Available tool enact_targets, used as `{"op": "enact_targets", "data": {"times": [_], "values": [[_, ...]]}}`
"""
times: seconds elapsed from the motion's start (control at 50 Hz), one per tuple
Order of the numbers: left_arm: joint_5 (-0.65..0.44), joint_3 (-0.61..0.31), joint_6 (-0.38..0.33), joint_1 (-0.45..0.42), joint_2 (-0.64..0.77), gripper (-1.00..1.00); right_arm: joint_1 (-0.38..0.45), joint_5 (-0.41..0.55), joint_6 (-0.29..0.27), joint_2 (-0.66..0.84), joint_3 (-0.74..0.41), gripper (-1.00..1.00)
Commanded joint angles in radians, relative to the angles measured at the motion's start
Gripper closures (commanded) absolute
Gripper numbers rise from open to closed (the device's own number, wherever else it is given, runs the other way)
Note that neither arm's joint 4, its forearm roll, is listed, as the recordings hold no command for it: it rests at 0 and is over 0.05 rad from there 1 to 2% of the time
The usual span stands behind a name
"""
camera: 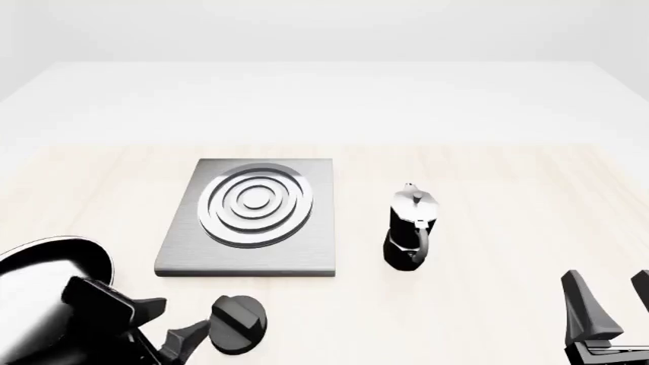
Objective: Turn on the stove and put the frying pan on it.
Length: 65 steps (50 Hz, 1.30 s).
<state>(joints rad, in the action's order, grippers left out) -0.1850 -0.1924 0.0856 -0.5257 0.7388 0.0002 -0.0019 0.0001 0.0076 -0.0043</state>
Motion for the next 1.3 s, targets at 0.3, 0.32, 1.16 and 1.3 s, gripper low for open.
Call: {"op": "enact_targets", "data": {"times": [0.3, 0.32, 1.16, 1.3], "values": [[-0.529, -0.396, -0.296, 0.395, -0.232, -1.00, 0.000, 0.000, 0.000, 0.000, 0.000, -1.00], [-0.539, -0.426, -0.295, 0.418, -0.224, -1.00, 0.000, 0.000, 0.000, 0.000, 0.000, -1.00], [-1.035, -0.981, -0.555, 0.727, -0.195, -1.00, 0.000, 0.000, 0.000, 0.000, 0.000, -1.00], [-1.035, -0.907, -0.558, 0.808, -0.234, -1.00, 0.000, 0.000, 0.000, 0.000, 0.000, -1.00]]}}
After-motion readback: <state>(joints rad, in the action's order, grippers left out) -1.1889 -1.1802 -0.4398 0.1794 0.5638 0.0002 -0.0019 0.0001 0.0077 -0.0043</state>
